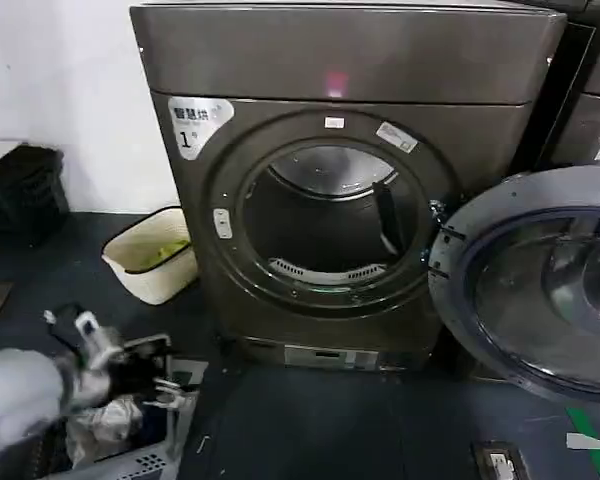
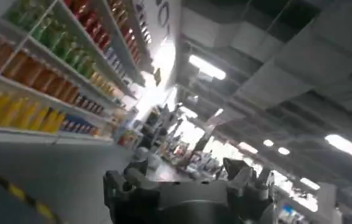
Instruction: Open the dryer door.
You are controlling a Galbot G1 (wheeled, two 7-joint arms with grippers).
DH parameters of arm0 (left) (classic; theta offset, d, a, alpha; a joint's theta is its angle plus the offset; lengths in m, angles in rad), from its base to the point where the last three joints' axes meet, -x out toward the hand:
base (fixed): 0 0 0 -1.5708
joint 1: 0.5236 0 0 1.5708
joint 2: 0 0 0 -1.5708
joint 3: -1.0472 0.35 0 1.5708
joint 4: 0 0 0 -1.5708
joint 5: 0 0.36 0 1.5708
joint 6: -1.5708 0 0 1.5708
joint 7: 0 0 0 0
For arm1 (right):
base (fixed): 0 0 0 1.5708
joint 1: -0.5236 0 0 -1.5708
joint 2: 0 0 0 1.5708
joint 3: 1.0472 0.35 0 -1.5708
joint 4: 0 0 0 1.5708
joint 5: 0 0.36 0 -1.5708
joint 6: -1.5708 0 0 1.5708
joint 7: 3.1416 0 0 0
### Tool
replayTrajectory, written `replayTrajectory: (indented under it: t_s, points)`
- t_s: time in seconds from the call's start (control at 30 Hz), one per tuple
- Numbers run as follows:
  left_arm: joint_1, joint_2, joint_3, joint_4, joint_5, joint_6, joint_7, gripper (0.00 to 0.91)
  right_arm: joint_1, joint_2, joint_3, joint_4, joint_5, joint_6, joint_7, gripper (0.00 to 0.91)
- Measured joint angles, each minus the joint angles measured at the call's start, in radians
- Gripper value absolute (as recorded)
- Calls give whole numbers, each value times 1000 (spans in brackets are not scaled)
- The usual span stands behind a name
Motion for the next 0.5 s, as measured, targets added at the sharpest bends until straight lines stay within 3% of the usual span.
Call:
replayTrajectory:
  t_s: [0.27, 0.37, 0.5]
  points:
    - [-19, 148, -2, 74, -310, 0, -143, 907, 7, -3, -18, -46, 41, 33, -35, 907]
    - [-10, 189, 12, 105, -475, 0, -238, 907, 13, -4, -24, -46, 42, 36, -37, 907]
    - [6, 217, 27, 128, -775, -1, -438, 907, 19, 2, -35, -47, 41, 50, -37, 907]
